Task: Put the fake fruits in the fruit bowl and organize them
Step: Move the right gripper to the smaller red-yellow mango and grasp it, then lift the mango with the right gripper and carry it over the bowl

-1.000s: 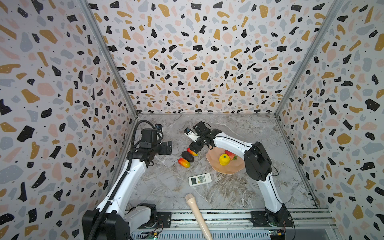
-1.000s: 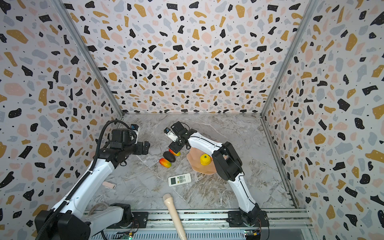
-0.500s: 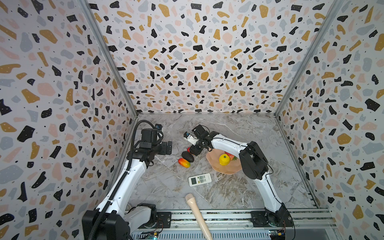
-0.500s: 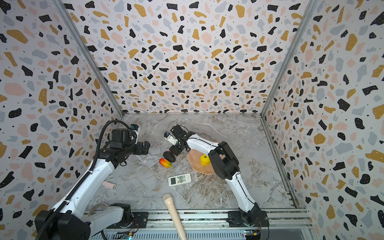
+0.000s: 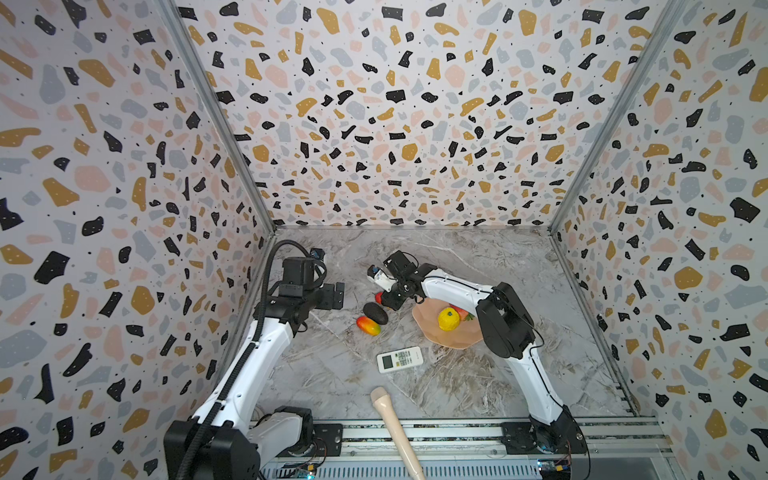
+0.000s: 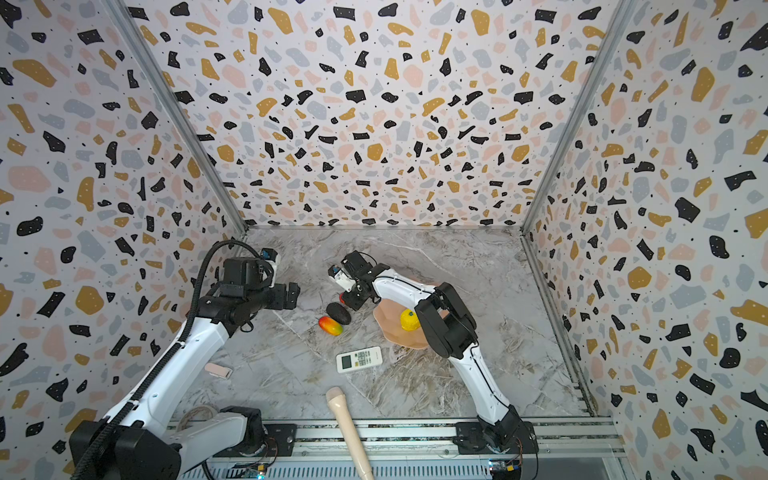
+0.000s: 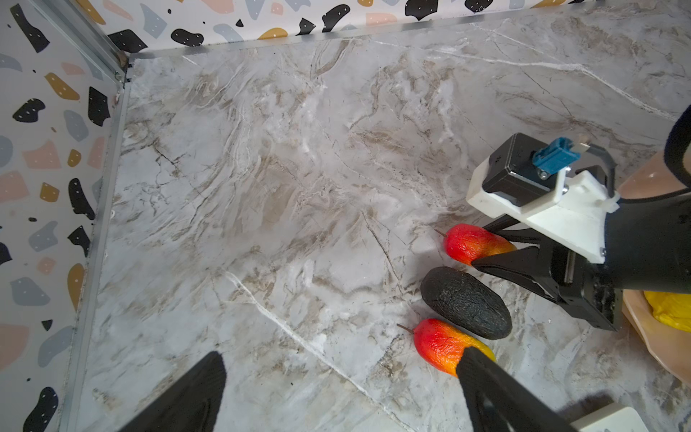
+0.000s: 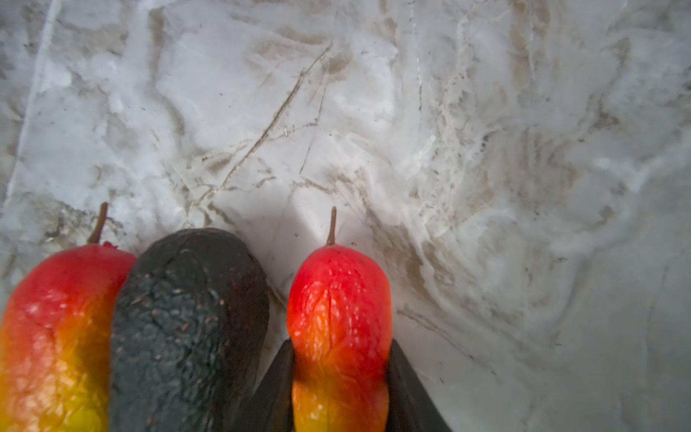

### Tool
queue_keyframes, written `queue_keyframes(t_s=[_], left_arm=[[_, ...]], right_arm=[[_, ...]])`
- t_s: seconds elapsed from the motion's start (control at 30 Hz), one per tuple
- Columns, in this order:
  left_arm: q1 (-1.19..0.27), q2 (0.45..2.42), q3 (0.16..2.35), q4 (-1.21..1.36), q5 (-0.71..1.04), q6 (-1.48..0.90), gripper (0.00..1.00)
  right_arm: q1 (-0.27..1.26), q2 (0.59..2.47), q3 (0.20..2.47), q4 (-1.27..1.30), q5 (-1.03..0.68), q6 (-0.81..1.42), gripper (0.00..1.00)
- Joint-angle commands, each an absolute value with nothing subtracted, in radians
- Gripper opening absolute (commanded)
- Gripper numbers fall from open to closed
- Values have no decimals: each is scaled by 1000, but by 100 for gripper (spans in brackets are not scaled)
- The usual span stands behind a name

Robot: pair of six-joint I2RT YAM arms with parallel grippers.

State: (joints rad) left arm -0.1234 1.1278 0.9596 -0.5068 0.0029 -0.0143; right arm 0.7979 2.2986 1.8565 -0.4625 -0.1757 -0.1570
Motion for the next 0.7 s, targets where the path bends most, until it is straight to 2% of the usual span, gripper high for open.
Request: queue_keyframes(t_s=[0.0,0.03,0.27,0.53,0.67], left_arm=[[-117,1108,945,-486,5,-6,100],[-117,1108,945,-487,6,-6,100],[-117,1115,945,-488,8,-6,100],[-117,1113,945,-486,8,-7,100],[-117,1122,946,-489,9,-7,100]], right_arm=[[798,2255,1902,-485,-181,-155,3],[798,2237,1900,-493,-175,-158,0],[789,2001,1782,-485,-115,-171,0],[754,1671,1454,-470,-38,-142,0],[737,1576,1290,-445,-35,-107,0]])
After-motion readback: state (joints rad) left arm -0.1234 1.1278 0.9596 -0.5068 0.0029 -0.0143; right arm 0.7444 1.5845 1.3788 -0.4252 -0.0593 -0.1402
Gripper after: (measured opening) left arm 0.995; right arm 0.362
